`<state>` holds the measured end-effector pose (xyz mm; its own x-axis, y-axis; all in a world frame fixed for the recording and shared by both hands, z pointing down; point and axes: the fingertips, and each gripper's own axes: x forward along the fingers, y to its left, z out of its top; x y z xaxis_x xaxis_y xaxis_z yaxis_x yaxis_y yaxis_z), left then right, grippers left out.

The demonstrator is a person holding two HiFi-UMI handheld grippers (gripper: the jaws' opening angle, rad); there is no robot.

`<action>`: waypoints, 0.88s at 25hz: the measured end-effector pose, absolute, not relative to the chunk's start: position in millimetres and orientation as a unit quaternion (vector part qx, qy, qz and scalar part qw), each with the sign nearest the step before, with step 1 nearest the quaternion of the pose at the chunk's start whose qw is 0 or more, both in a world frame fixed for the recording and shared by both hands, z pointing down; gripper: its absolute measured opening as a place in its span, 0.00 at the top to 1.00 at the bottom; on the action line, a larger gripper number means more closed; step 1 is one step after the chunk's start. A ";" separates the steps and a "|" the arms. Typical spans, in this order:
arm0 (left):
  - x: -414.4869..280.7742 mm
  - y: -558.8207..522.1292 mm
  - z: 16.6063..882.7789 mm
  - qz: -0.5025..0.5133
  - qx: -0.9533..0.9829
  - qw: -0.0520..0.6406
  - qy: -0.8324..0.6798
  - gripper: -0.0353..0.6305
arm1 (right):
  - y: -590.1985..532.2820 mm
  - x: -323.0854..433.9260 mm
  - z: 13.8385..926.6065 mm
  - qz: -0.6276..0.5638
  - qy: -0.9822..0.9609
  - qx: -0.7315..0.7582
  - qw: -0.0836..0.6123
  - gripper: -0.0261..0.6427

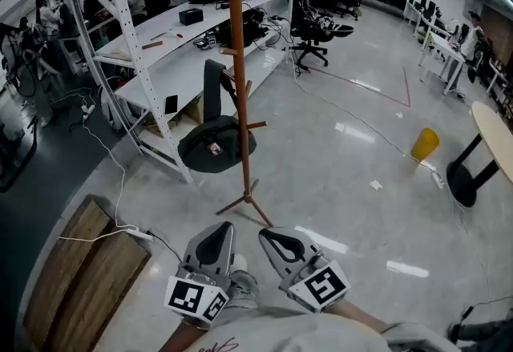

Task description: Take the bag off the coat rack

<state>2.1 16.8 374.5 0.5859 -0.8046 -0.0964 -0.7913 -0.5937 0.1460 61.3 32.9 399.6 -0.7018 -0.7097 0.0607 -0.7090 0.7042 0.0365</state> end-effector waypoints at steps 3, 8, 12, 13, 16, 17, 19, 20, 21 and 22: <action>-2.4 -11.1 382.9 -0.072 0.892 0.047 -0.443 0.92 | 4.1 55.8 403.9 -0.011 -0.919 0.392 0.039 0.93; -15.6 -68.5 386.8 -0.069 0.896 0.053 -0.436 0.92 | -54.9 44.2 406.8 0.001 -0.914 0.402 0.043 0.93; -28.9 -117.9 381.4 -0.067 0.899 0.054 -0.430 0.92 | -104.7 31.4 396.4 -0.004 -0.912 0.407 0.041 0.93; -30.9 -129.7 379.8 -0.067 0.900 0.053 -0.427 0.92 | -117.2 29.1 394.0 -0.006 -0.911 0.410 0.039 0.93; -36.3 -164.2 376.1 -0.066 0.904 0.048 -0.420 0.92 | -153.2 22.1 388.8 -0.008 -0.908 0.417 0.036 0.93; -38.1 -175.2 375.1 -0.065 0.905 0.047 -0.418 0.92 | -164.0 19.3 387.3 -0.011 -0.908 0.417 0.035 0.93; -41.6 -194.8 374.0 -0.063 0.908 0.045 -0.413 0.92 | -182.4 14.0 385.0 -0.016 -0.907 0.419 0.034 0.93; -43.0 -203.5 373.6 -0.062 0.909 0.044 -0.410 0.92 | -190.5 12.0 384.4 -0.017 -0.907 0.420 0.033 0.93; -44.2 -211.5 373.3 -0.062 0.910 0.044 -0.408 0.92 | -198.1 10.4 384.3 -0.017 -0.906 0.422 0.032 0.93; -45.3 -218.9 373.2 -0.062 0.911 0.043 -0.405 0.92 | -205.3 9.1 384.8 -0.016 -0.905 0.424 0.032 0.93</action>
